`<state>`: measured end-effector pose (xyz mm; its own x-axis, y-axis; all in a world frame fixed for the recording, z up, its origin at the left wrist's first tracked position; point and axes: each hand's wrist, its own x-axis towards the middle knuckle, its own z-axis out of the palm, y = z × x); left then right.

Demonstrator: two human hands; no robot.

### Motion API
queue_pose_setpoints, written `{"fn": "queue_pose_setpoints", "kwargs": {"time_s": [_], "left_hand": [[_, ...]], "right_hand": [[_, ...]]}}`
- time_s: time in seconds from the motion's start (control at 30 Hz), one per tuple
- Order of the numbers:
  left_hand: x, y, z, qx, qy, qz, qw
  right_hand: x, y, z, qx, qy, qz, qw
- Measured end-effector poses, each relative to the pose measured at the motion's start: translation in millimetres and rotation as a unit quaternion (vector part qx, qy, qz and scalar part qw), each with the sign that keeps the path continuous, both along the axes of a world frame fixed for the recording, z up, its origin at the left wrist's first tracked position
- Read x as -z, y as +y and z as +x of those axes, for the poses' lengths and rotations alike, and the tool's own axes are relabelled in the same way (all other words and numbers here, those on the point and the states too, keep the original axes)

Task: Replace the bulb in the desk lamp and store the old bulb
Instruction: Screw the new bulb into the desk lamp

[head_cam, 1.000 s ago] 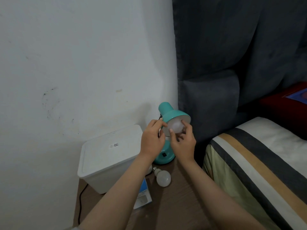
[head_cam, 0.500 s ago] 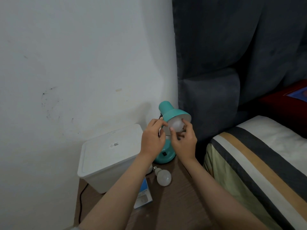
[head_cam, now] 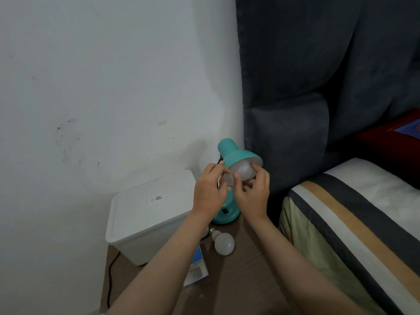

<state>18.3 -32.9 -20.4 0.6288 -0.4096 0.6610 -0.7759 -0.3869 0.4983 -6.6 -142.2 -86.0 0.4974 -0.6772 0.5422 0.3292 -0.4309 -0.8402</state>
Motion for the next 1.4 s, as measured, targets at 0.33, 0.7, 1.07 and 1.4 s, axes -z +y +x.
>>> {"fn": "queue_pose_setpoints", "kwargs": {"time_s": [0.33,0.7,1.07,1.4], "left_hand": [[-0.3,0.6,-1.3,-0.003,0.000,-0.003,1.000],[-0.9,0.1,-1.1,-0.007,0.001,-0.001,1.000],[0.2,-0.8,-1.1,-0.008,0.002,0.001,1.000],[-1.4,0.3,-0.9,-0.007,0.002,0.002,1.000]], "right_hand": [[-4.1,-1.2,-0.3,-0.003,0.016,0.056,0.998],[5.1,-1.3,-2.4,-0.044,0.000,0.001,0.999],[-2.2,-3.1,-3.2,-0.048,0.022,0.101,0.993],[0.0,-1.7,-3.4,-0.027,0.022,0.048,0.998]]}}
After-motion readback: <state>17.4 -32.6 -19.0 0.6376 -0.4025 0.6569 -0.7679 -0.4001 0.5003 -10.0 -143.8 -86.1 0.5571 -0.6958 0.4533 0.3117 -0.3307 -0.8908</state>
